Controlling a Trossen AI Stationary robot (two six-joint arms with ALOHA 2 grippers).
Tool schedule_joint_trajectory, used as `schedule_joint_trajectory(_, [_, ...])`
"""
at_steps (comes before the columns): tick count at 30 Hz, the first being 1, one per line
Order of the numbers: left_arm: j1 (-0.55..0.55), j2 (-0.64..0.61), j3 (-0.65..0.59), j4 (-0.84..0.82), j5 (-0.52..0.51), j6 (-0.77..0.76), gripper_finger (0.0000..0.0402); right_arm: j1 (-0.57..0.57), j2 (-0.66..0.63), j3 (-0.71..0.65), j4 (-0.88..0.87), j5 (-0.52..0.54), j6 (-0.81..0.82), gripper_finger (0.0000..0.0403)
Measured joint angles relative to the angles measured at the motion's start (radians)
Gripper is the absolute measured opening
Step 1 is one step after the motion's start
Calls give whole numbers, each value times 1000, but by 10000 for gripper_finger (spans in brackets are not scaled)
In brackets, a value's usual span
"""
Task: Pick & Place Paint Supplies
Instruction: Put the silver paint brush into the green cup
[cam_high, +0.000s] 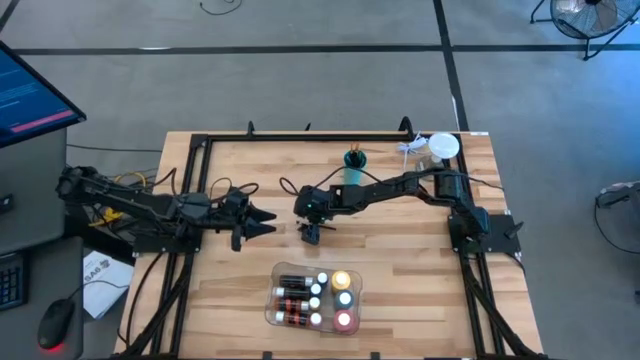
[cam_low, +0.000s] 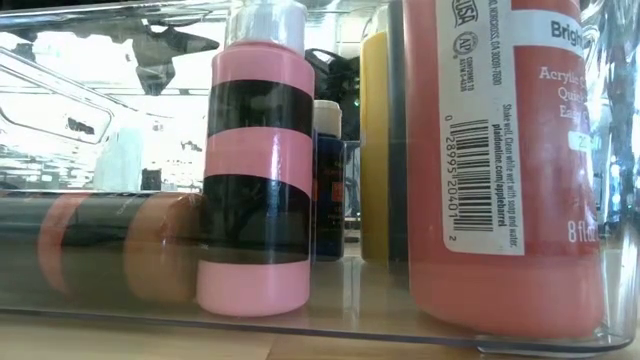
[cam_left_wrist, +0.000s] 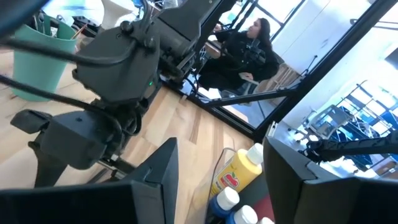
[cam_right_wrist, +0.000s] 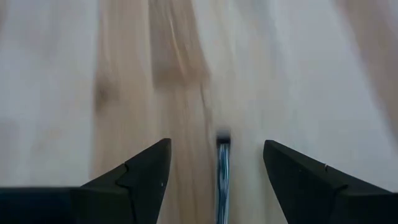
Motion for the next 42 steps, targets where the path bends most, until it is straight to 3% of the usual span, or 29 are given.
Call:
schedule_joint_trajectory(10, [0, 0, 0, 7, 0, 0, 140, 2, 12, 1, 5, 2, 8, 238])
schedule_joint_trajectory(24, [0, 0, 0, 8, 0, -3, 140, 39, 13, 1, -20, 10, -45, 97])
schedule_joint_trajectory(31, [0, 0, 0, 9, 0, -3, 140, 51, 13, 1, -34, 10, -55, 59])
schedule_joint_trajectory(36, [0, 0, 0, 9, 0, -3, 140, 48, 11, 2, -72, 8, -52, 11])
schedule_joint_trajectory(42, [0, 0, 0, 10, -14, -3, 140, 49, 3, 0, -75, -4, -17, 4])
